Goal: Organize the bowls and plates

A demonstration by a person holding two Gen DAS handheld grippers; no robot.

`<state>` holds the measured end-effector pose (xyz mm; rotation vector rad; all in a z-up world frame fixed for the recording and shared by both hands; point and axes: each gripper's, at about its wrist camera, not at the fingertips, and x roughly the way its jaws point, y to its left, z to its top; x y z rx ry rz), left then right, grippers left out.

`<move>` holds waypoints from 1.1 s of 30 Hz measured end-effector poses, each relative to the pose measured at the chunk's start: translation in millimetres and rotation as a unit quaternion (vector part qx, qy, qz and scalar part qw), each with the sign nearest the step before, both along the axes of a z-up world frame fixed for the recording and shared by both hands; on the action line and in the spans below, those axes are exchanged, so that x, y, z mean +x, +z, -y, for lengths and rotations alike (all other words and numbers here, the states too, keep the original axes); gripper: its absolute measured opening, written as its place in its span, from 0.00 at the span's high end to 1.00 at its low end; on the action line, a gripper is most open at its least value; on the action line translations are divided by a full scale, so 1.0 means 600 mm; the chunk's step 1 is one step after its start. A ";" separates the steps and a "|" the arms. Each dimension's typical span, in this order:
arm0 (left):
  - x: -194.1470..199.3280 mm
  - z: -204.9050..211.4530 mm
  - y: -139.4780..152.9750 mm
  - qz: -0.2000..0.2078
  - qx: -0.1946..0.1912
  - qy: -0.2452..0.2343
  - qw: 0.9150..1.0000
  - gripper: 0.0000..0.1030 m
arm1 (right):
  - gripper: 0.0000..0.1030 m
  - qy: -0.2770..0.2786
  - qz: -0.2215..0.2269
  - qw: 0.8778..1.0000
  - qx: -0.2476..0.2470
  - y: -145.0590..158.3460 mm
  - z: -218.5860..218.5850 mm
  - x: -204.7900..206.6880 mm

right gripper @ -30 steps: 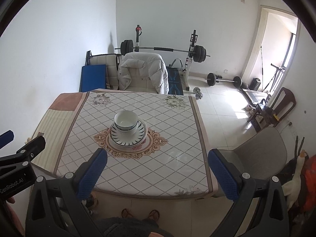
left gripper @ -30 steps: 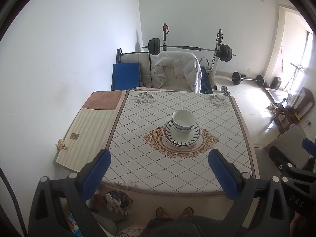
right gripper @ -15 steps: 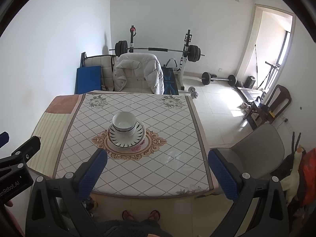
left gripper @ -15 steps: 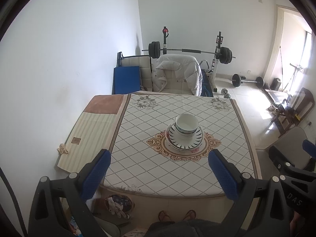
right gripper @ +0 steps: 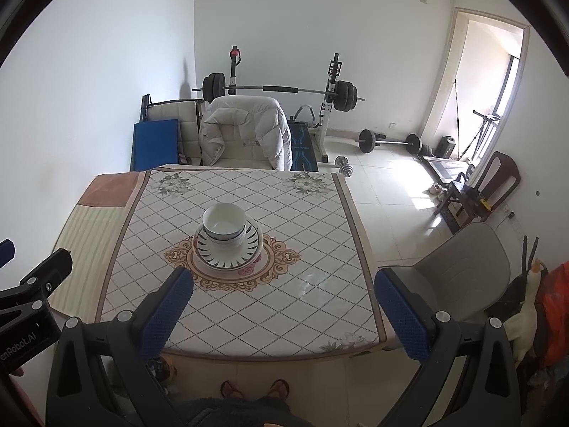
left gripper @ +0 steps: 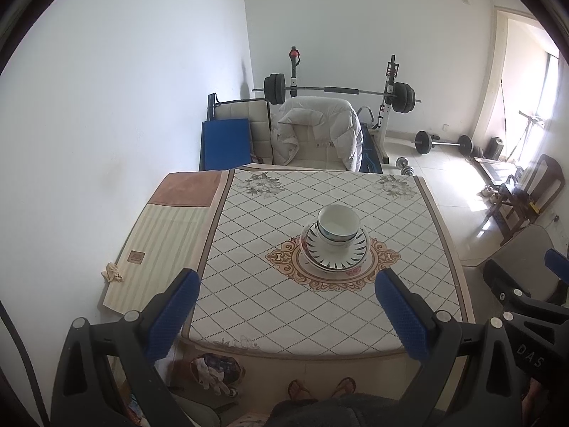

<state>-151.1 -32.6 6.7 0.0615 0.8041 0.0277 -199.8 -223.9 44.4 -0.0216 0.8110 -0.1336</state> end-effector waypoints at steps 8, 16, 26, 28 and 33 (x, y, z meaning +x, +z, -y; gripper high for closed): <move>0.000 -0.002 0.002 0.006 0.002 -0.004 1.000 0.02 | 0.00 -0.004 0.001 1.000 0.001 0.003 -0.003 0.001; 0.000 -0.004 0.003 0.008 0.004 -0.003 1.000 0.02 | 0.00 -0.011 0.002 1.000 -0.002 0.005 0.001 0.004; -0.002 -0.010 0.003 0.018 0.001 0.007 1.000 0.00 | 0.00 -0.004 0.006 1.000 -0.004 0.008 0.000 0.001; -0.001 -0.011 0.002 0.018 0.001 0.006 1.000 0.00 | 0.00 -0.004 0.006 1.000 -0.005 0.009 0.001 0.001; -0.002 -0.010 0.000 0.013 -0.002 0.005 1.000 0.00 | 0.00 -0.002 0.006 1.000 -0.005 0.009 0.002 0.002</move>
